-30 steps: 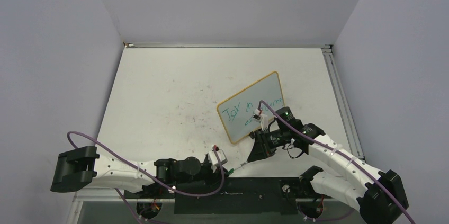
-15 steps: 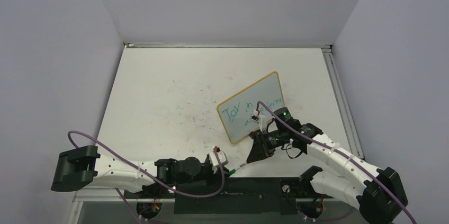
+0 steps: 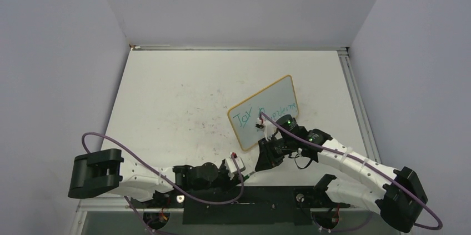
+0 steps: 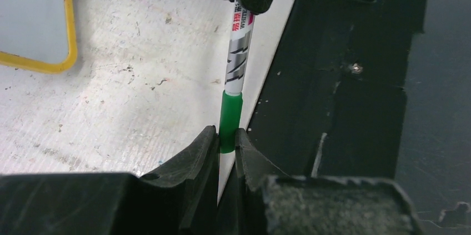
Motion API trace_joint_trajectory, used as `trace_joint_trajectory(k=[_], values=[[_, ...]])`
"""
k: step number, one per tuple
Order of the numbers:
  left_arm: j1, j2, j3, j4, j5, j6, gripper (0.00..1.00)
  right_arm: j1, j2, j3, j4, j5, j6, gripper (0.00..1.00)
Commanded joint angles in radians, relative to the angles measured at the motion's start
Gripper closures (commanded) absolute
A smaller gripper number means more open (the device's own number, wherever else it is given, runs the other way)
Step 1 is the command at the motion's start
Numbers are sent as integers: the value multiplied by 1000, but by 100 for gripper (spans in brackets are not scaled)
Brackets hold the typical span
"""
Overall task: Write a sentence on the whiteboard
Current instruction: Close the whiteboard marker at the center of the board, then place the whiteboard marker at the center of the board.
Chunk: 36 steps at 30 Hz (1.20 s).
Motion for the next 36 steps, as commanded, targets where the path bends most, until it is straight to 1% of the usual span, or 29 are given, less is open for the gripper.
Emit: trace_joint_trajectory(k=[1,4,6,8,15,22,25,27,28,30,32,34,36], values=[[37,76,74,191,-13,33,100,94,50,94,-1,126,28,95],[67,140,79,277,9,34,100,174,111,162,-44,221,34,95],[77,179,86,315,22,35,100,225,152,215,-88,315,36,95],[86,213,90,348,33,33,100,264,197,259,-131,373,37,95],[105,264,73,402,57,17,100,369,346,351,-230,535,51,95],[128,277,43,445,71,-1,100,443,464,397,-283,635,83,95],[129,275,38,445,72,-6,100,455,484,390,-275,650,97,95],[140,260,33,432,73,-20,100,453,470,387,-265,677,108,95],[146,244,29,415,68,-30,98,443,457,388,-263,692,112,95],[152,199,27,344,36,-50,85,403,419,372,-246,716,123,95],[152,130,14,250,3,-68,74,333,371,326,-217,711,128,93],[152,56,-16,203,-43,-99,63,260,319,268,-185,704,133,84],[156,-21,-44,127,-84,-131,52,197,272,217,-155,674,128,70]])
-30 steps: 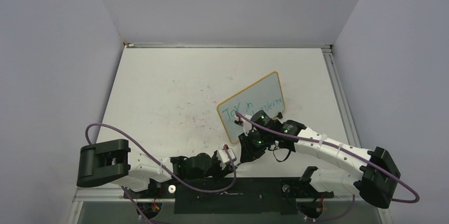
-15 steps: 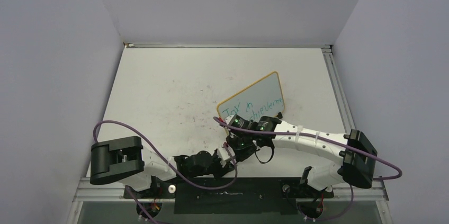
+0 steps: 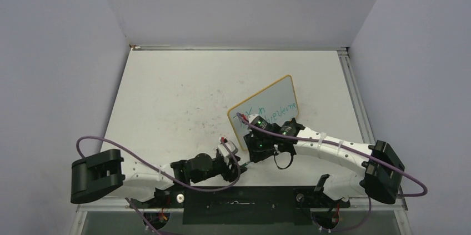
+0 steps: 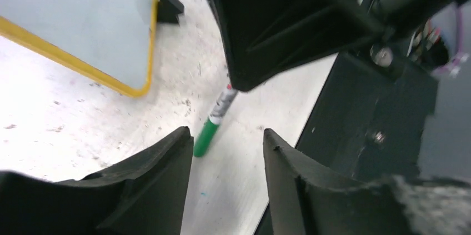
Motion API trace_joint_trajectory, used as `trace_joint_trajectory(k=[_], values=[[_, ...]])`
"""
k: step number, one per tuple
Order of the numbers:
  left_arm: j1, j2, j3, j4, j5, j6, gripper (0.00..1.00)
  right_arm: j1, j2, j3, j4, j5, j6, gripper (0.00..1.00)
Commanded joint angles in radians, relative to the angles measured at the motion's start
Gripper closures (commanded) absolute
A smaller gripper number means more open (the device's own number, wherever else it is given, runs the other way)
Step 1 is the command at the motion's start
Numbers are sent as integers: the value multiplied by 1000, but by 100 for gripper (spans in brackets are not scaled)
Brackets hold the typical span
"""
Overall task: Write a sentence on the whiteboard
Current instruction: Place the whiteboard marker at the center of the board.
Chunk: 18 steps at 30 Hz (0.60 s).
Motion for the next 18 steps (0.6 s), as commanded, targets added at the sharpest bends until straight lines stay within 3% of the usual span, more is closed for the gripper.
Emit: trace_joint_trajectory(k=[1,6,11,16,18], values=[[11,-177,-27,-122,-118,-102,48,-136,-72,-127,45,26,-9,67],[43,-379,-20,-377,-185,-179,39,-186,-102,-189,36,76,11,39],[137,-526,54,-627,-194,-251,34,-215,-167,-188,18,124,27,26],[323,-574,201,-889,-165,-323,20,-261,-267,-133,-18,233,31,12],[452,-555,272,-990,-100,-333,16,-304,-309,-117,-5,254,21,1]])
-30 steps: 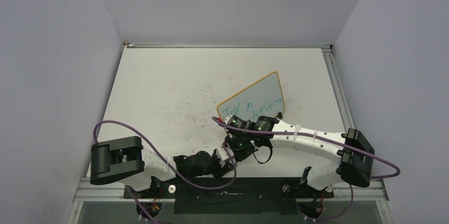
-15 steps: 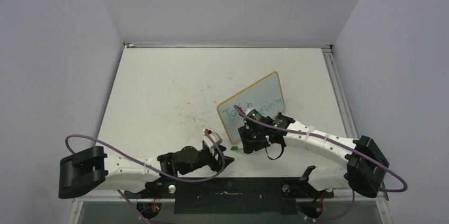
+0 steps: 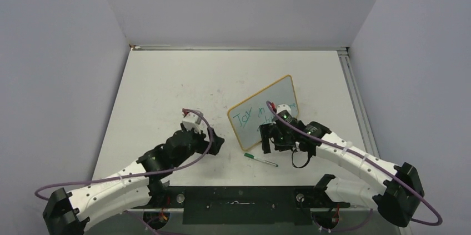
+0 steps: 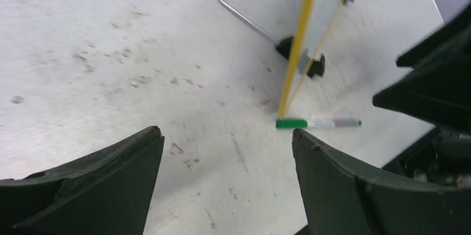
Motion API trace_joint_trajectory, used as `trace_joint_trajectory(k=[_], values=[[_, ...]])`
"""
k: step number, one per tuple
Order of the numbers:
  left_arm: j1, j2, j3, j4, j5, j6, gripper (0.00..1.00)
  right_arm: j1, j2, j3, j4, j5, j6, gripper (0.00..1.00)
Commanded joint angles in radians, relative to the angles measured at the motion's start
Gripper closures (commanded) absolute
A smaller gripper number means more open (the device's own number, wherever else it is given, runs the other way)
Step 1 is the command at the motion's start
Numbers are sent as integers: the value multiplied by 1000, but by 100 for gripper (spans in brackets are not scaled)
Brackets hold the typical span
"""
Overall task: Write a sentence on the whiteboard
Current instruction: Place the whiteboard marker at the center of the board, then reset both arms
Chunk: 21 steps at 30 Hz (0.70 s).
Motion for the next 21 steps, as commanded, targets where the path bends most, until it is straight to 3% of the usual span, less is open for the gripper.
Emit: trace_joint_trajectory(k=[1,5,8,11,15,18,21], values=[[230,15,189,-261,115,-60,14,-83,-107,74,23,106,-10,6],[502,85,337,-369,328,-2,4,-164,-198,95,91,196,-55,10],[658,142,502,-472,370,51,3,-228,-288,93,165,355,-73,10],[725,178,655,-566,181,137,4,-245,-417,53,307,483,-119,10],[672,176,738,-560,-196,225,4,-246,-555,-18,477,549,-214,10],[664,115,643,-422,-260,314,4,-245,-587,-25,492,590,-267,10],[690,61,601,-390,-231,317,4,-246,-589,-12,452,644,-269,10]])
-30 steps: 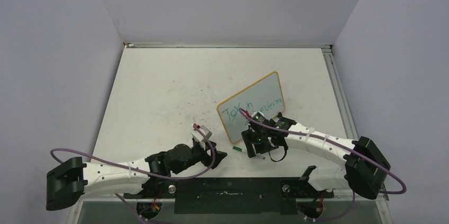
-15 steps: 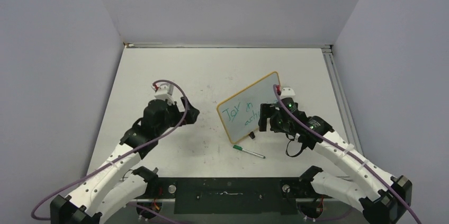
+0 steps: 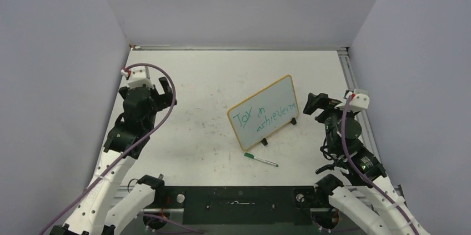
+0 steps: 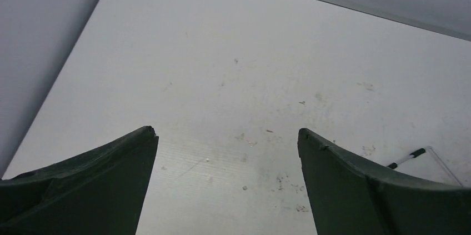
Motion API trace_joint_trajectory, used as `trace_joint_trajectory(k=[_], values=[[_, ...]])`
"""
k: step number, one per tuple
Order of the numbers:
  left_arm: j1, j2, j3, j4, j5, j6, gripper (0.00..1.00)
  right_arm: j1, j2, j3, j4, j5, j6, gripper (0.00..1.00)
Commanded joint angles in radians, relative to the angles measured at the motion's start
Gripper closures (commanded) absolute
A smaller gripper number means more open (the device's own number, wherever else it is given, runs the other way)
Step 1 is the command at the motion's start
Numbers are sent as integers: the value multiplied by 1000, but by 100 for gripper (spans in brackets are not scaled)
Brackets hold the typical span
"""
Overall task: Write a sentence on the whiteboard
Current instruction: Reset both arms
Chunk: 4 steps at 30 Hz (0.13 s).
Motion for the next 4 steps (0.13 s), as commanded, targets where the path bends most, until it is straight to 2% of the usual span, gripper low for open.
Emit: trace_joint_trajectory(k=[1,4], values=[[21,-66,-57,71,-94,85,4,0,9,-8,35,115,-60,10],[21,-100,-81,88,-66,82,4,0,5,-18,47,120,-55,10]])
